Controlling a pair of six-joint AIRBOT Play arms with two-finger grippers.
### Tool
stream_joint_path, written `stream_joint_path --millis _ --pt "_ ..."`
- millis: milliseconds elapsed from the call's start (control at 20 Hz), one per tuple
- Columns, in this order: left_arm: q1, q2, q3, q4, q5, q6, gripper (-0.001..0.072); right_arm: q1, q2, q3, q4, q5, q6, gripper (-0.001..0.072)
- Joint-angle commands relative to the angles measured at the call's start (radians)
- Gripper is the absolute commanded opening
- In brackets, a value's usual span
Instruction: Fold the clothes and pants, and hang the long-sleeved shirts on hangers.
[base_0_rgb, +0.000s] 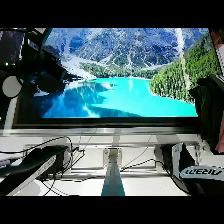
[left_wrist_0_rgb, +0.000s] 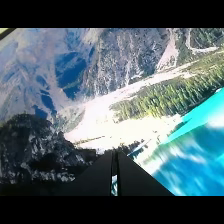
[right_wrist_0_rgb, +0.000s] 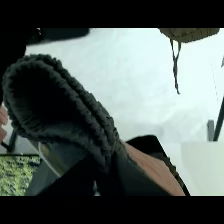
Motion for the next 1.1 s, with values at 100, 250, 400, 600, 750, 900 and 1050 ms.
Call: stream_joint_path --millis 100,250,400,600,750,900,1050 --pt "0.0 -0.002 0.001 0.0 0.0 0.0 0.0035 -0.006 -0.002 -0.001 0.034 -0.042 0.009 0.0685" --pt "0.0 -0.002 0.001 0.001 0.0 0.0 0.0034 -0.006 -0.024 -0.001 0.112 -0.039 -0.008 0.0557" --pt "0.0 -0.002 0.001 0.001 0.0 0.0 0.0035 -0.002 -0.083 -0.001 0.341 0.037 -0.152 0.0022" --pt "0.0 -0.002 0.001 0.001 0.0 0.0 0.0035 0.071 -0.19 -0.001 0.627 0.158 -0.28 0.002" --pt "0.0 -0.002 0.001 0.001 0.0 0.0 0.0035 0.276 -0.211 -0.003 0.54 0.114 -0.299 0.002" --pt "0.0 -0.002 0.001 0.001 0.0 0.0 0.0034 0.52 -0.233 -0.003 0.419 0.052 -0.3 0.002" --pt "0.0 -0.002 0.001 0.001 0.0 0.0 0.0034 0.784 -0.284 -0.003 0.259 0.056 -0.336 0.0019"
